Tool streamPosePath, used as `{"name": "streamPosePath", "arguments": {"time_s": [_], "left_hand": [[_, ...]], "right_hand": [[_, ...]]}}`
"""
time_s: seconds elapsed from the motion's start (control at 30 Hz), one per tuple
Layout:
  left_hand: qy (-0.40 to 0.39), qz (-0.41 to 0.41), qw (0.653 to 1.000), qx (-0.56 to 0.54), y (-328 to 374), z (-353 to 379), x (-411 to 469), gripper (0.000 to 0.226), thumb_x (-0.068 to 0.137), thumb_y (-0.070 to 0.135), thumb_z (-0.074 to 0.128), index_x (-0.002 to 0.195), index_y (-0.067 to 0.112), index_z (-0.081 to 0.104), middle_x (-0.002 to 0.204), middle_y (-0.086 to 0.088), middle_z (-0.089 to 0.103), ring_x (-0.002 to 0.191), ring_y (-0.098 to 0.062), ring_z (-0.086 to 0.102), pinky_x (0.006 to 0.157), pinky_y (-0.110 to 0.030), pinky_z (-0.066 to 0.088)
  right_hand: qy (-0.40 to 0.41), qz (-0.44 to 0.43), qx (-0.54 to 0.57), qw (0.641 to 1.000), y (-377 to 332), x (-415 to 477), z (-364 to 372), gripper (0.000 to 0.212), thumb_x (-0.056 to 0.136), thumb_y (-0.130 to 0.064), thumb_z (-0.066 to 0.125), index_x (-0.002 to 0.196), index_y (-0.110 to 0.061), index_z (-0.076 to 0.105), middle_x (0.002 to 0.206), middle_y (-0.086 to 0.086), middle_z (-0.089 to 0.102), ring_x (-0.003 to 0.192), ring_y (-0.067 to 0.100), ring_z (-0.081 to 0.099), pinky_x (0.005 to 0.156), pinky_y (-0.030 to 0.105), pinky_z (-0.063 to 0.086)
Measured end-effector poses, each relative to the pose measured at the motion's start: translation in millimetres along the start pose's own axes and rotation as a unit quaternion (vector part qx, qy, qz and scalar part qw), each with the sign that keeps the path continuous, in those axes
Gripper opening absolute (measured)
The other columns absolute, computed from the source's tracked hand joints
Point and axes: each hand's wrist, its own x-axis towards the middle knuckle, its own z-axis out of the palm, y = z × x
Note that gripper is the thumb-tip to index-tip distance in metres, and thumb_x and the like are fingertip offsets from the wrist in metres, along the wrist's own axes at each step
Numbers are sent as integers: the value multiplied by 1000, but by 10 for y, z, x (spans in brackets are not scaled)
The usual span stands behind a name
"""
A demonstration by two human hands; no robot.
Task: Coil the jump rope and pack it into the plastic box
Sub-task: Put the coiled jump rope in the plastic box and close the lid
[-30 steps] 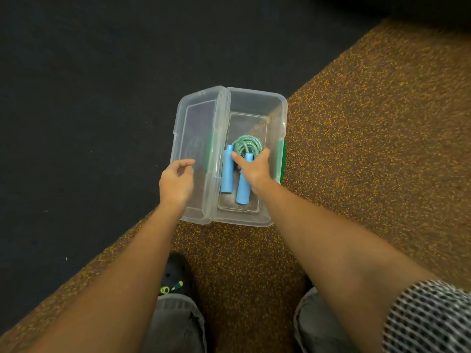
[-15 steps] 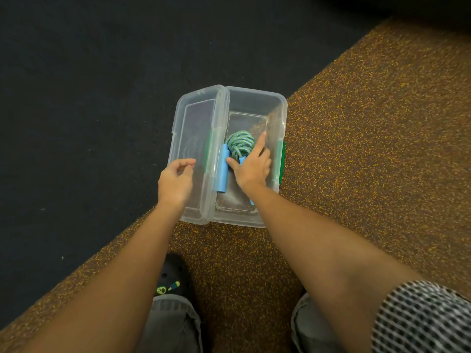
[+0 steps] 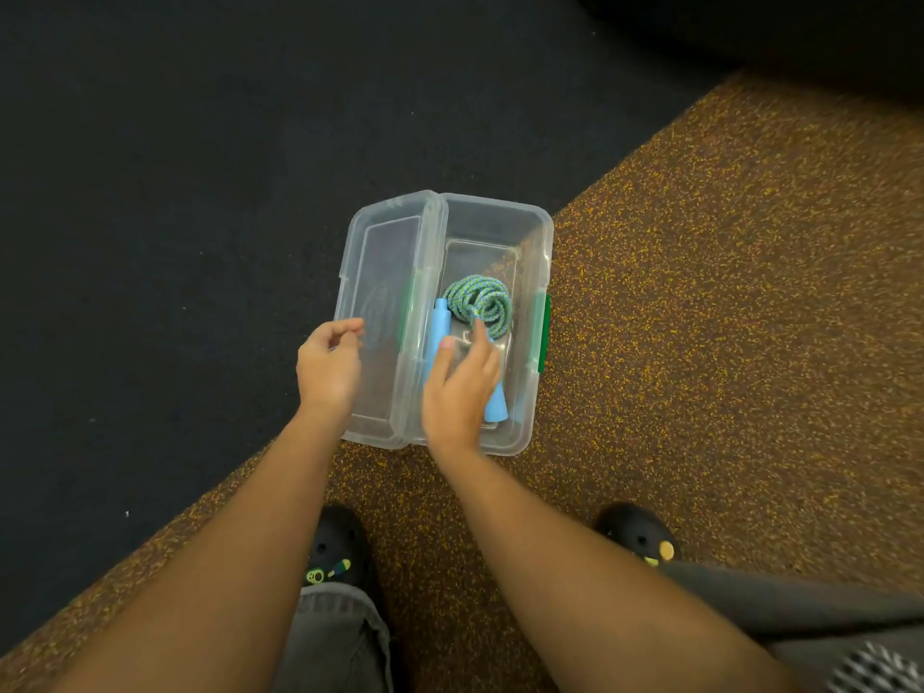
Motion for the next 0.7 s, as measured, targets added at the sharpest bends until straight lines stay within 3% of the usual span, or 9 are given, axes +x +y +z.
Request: {"name": "streamPosePath", "arguments": {"time_s": [0.1,0.23,0.3,0.37,0.43,0.5,0.63,0.7], "left_hand": [[13,-11,1000,1,-4,-25,12,20,90,10,47,93,22,63,114,-7,63,106,-20,58,96,-36,47],[24,-23,999,-2,-19,-74,34,19,90,11,48,94,21,63,113,-6,64,109,-21,58,99,-40,46],[31,-29,999,-3,-30,-90,38,19,90,11,48,96,20,64,113,-7,64,107,-21,59,97,-39,47],[38,-32,999,0,-39,-101,35,19,90,12,48,97,20,64,113,-6,65,105,-20,59,95,-36,48],[45,-32,998,3,-28,-105,34,19,91,13,47,96,21,64,113,-6,65,104,-19,59,92,-35,48],[47,-30,998,13,7,-103,34,20,91,13,47,99,19,64,113,-6,65,101,-20,60,89,-35,49],[37,-21,999,34,120,-88,45,24,90,12,45,104,20,63,112,-4,64,101,-22,60,91,-42,51],[30,-12,998,45,172,-84,38,28,89,9,45,110,17,61,116,-6,62,101,-20,59,91,-38,50]], "right_hand": [[-81,9,9,997,-65,-177,71,53,93,-36,44,137,-7,36,130,16,48,124,30,39,106,37,26],[-143,51,32,988,-133,-116,123,57,89,-28,56,138,-9,34,127,15,50,118,26,47,103,34,35],[-150,82,30,985,-150,-55,120,55,87,-22,60,136,-9,38,121,15,56,110,25,53,97,31,39],[-141,97,31,985,-160,-17,105,50,86,-15,61,132,-8,44,100,13,62,92,24,58,89,27,44],[-135,111,40,984,-167,-1,93,45,87,-12,58,130,-8,47,83,7,56,78,18,53,73,17,38],[-131,123,48,982,-155,6,84,42,89,-12,56,130,-10,47,80,4,54,76,15,50,66,16,34],[-116,128,60,983,-163,21,23,41,89,-10,55,130,-9,47,83,10,58,79,15,51,74,20,39],[-119,136,64,981,-161,43,-26,41,89,-11,54,130,-9,48,75,2,56,79,18,53,82,28,44]]}}
